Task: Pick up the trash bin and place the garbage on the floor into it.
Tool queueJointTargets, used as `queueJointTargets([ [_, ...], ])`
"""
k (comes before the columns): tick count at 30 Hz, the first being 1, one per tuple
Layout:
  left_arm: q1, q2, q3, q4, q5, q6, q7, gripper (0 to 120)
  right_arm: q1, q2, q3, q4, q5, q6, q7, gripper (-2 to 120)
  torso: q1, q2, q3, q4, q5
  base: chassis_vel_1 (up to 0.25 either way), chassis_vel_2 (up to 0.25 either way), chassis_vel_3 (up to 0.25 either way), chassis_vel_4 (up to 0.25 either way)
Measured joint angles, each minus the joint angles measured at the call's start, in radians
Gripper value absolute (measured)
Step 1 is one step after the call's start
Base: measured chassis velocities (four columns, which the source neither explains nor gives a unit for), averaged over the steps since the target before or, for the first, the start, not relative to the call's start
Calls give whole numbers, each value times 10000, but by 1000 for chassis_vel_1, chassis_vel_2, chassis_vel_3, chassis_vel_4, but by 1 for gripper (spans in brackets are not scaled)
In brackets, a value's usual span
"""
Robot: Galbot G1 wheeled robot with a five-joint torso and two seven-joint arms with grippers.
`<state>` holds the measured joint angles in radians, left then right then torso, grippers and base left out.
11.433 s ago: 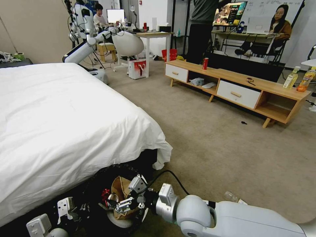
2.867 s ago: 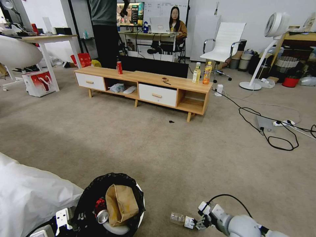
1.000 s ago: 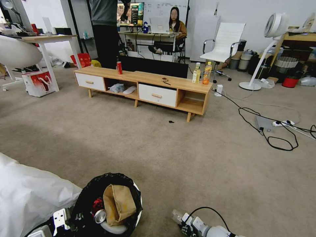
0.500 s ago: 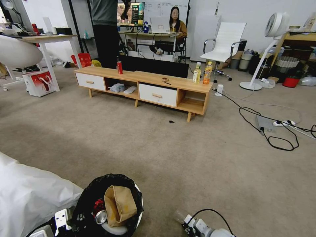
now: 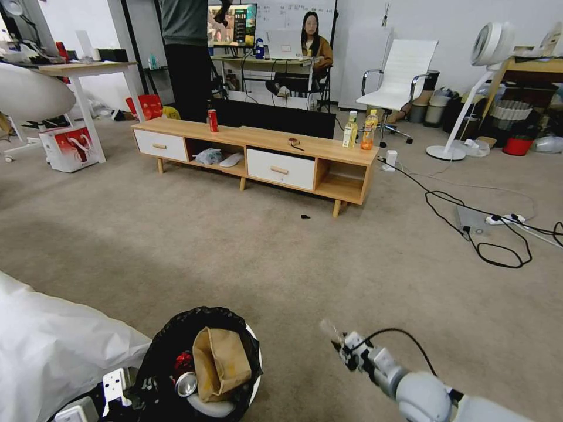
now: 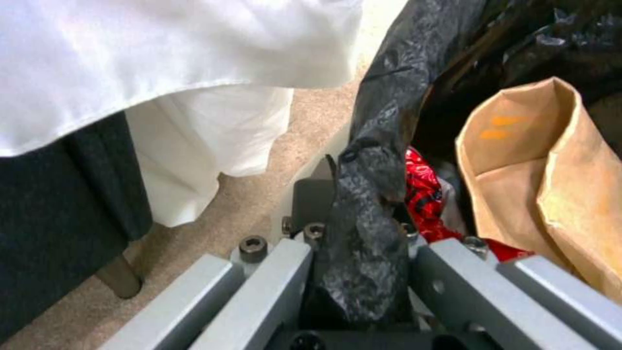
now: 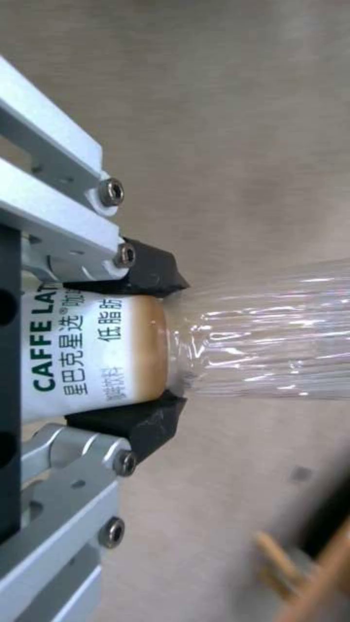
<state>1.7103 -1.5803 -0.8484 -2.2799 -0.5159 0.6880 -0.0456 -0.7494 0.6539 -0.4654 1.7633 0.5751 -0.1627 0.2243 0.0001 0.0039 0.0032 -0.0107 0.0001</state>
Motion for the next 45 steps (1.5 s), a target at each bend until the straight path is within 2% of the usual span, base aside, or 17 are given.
queueJointTargets([
  [7,26,101,-138,-198,-333,81,-194,1,796,75,0,796,77,490,24,28,0,0,0,3,-1,0,0,0,0],
  [13,-95,224,-191,-308,-627,158,-320,1,1441,120,104,1729,252,1122,-5,28,0,0,0,-3,-1,0,0,0,0],
  [21,-201,423,-186,-352,-1013,238,-417,1,2315,408,-132,3117,1754,1652,-228,28,0,-1,-1,0,-4,0,0,0,0],
  [24,-189,570,-173,-419,-1066,275,-423,1,3057,709,-647,4089,3356,1245,-218,28,0,1,-1,-1,-3,0,0,0,0],
  [28,-171,611,-155,-468,-1069,294,-423,1,3680,938,-1212,4427,4084,828,-126,28,0,1,-1,0,-2,0,0,0,0],
  [37,-210,583,-89,-516,-1041,311,-401,1,5283,1677,-2903,4748,5271,57,366,27,0,1,0,0,-2,0,0,0,0],
  [45,-248,544,-84,-542,-1020,326,-391,1,5683,2186,-3899,4654,5839,-285,678,27,0,1,0,-3,-2,0,0,0,0],
])
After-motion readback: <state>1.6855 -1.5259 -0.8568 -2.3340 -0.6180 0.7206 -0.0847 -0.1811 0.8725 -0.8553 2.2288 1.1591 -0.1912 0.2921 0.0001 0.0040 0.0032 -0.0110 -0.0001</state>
